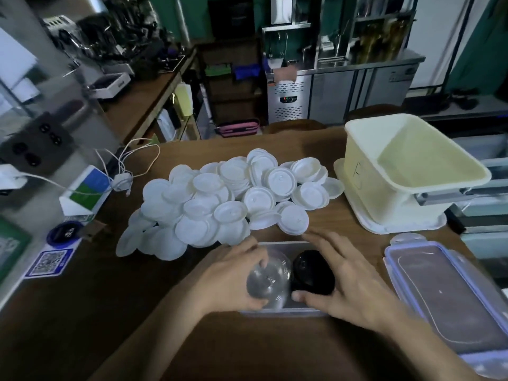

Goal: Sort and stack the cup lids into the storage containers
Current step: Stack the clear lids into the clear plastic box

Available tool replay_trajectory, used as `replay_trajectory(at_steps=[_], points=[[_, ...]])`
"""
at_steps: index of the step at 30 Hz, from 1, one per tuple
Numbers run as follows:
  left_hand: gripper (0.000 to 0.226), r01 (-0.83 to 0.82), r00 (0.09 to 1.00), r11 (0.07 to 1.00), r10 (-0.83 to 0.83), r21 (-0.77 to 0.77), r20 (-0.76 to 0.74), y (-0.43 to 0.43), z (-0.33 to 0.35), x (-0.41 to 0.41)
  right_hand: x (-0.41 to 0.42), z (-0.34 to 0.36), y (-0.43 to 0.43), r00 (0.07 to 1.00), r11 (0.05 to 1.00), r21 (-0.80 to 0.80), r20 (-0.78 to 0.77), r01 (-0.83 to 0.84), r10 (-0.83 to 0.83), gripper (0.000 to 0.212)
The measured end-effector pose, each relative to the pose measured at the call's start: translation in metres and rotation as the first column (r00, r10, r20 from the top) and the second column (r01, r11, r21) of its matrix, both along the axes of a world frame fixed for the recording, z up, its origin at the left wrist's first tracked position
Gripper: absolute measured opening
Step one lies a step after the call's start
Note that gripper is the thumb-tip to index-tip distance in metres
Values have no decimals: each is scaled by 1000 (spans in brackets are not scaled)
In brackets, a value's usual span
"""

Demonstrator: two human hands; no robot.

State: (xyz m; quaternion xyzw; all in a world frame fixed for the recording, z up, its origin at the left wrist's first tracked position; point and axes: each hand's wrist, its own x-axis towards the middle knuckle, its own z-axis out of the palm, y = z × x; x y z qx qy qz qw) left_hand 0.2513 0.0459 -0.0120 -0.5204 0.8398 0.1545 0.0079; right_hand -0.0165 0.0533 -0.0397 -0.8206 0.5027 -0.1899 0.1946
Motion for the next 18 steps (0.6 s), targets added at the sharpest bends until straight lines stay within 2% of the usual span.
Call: replay_trajectory(at_steps=[3,6,9,18], points=[[52,-46,999,999,46,17,30,1,-1,1,1,-6,-6,994,997,67,-90,-48,54,122],[50,-84,996,996,84,14,29,-2,-5,1,0,-9,-9,996,996,80,-70,-48,54,127],[44,-78,996,995,75,-54,-49,-8,-7,-3,2,-11,-8,997,997,70,-64,-38,43,134],[63,-30,995,997,36,69,-97,-13,-21,0,19,-13,1,1000,994,109,21,5,-8,135]])
